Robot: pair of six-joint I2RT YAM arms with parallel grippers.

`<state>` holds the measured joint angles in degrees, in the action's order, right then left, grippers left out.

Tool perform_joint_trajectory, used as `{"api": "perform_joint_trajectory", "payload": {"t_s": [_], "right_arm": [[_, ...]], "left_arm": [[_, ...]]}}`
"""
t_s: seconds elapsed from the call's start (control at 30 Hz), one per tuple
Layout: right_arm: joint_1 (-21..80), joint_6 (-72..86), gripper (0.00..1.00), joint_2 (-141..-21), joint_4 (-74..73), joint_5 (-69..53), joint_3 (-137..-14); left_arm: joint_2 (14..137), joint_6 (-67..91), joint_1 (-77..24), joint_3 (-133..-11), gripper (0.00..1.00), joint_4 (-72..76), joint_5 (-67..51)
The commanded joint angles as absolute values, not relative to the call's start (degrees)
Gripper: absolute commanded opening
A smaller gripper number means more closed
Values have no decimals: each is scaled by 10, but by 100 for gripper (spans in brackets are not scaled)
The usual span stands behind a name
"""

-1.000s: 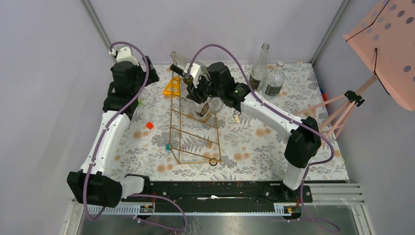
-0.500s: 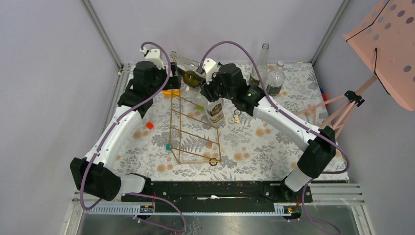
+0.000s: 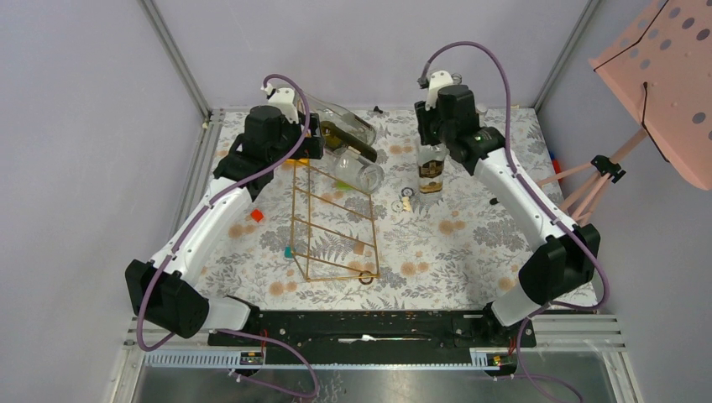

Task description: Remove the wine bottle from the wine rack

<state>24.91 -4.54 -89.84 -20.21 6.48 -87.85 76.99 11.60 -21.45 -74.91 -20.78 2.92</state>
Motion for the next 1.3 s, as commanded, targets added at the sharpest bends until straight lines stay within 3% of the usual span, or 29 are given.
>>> {"api": "perform_joint_trajectory", "payload": {"t_s": [0.0,0.5,0.97,1.13,1.27], "right_arm": [[216,-28,0,-904,-155,93,-941],[142,37,0,-1029,-110,147,-1018],[122,20,0,-1029,80,166,-922],[121,-15,8,-1026,115,177,-894],[121,-28,29,-1012,135,163,-864]], "left_arm": [[769,109,-218,-777,98,-189,26],[769,105,-218,-780,98,-192,35],[772,102,-218,-781,98,-192,38],[772,102,-218,-781,98,-192,38],[772,102,-218,-780,98,-192,38]]}}
